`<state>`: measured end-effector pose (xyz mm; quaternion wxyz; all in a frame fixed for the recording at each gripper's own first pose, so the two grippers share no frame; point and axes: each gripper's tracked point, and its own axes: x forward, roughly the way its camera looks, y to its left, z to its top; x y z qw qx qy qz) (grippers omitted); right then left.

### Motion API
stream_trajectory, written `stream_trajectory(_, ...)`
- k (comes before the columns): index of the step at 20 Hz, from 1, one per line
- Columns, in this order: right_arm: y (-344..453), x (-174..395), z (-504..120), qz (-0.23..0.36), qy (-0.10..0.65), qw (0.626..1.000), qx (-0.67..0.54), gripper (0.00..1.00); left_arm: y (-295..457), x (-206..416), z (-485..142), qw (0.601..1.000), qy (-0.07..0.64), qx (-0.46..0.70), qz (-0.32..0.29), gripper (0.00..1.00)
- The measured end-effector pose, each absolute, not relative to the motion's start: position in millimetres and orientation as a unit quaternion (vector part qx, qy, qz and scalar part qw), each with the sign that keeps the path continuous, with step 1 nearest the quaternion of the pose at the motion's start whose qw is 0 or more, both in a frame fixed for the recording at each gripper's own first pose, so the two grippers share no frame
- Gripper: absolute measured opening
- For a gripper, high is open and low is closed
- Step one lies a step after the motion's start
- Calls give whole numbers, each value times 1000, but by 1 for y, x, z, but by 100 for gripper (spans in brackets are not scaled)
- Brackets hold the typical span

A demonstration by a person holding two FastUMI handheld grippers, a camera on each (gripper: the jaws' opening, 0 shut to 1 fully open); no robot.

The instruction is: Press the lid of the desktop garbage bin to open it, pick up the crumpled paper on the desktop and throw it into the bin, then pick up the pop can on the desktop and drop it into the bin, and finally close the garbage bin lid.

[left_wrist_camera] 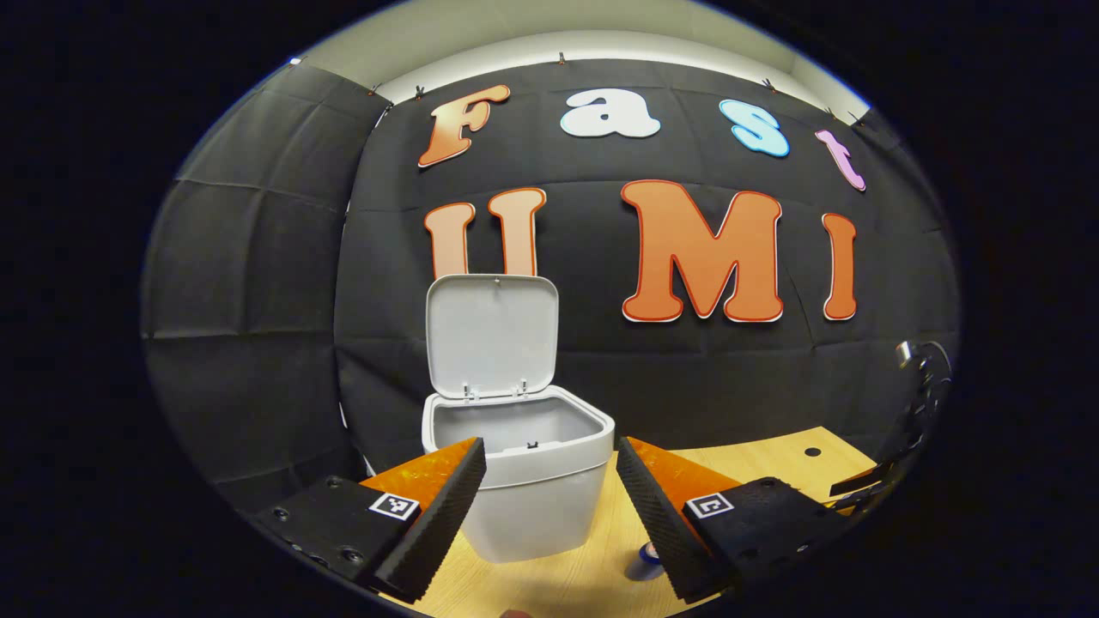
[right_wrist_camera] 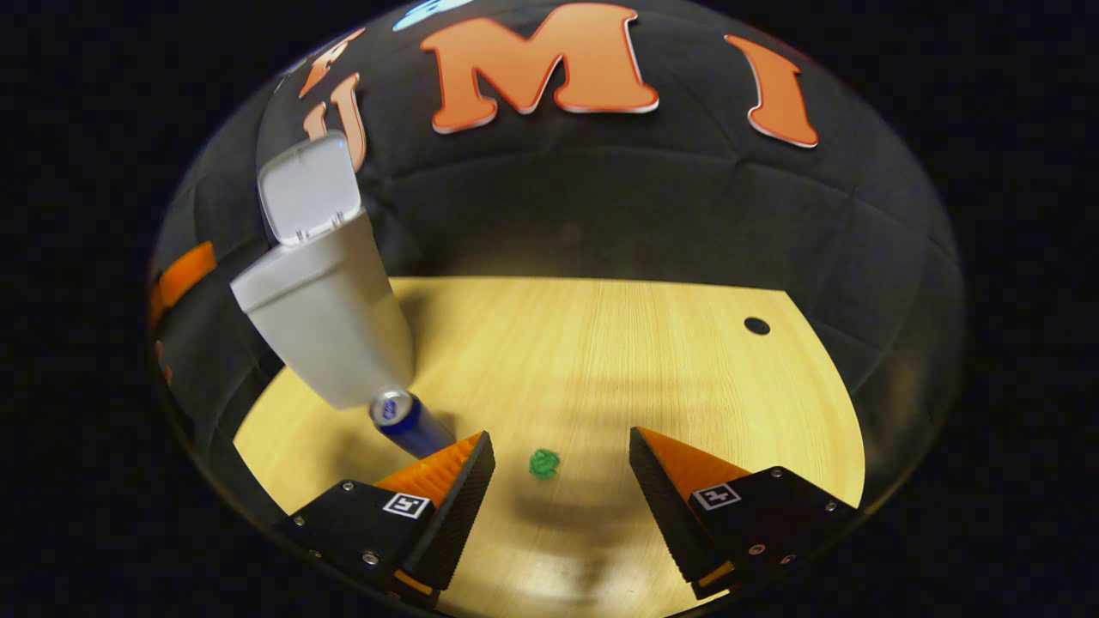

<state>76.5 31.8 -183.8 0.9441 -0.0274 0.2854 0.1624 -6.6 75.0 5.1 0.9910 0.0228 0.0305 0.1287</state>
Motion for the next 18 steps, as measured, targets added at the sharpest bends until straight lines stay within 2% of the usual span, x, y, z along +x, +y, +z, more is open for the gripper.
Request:
stream_trajectory(8, 74, 90, -257, 197, 381, 902, -58, 95, 104, -12, -23, 991, 65, 23, 119, 97)
stream_trajectory(13, 70, 104, -273, 179, 404, 892, -99, 94, 112, -9, -39, 991, 87, 31, 98, 97)
stream_trajectory(17, 72, 113, -286, 176, 422, 885, -93, 88, 122, -4, -44, 990, 97, 39, 95, 97)
stream_trajectory(18, 70, 113, -288, 173, 425, 884, -95, 79, 124, -4, -44, 990, 96, 43, 94, 97)
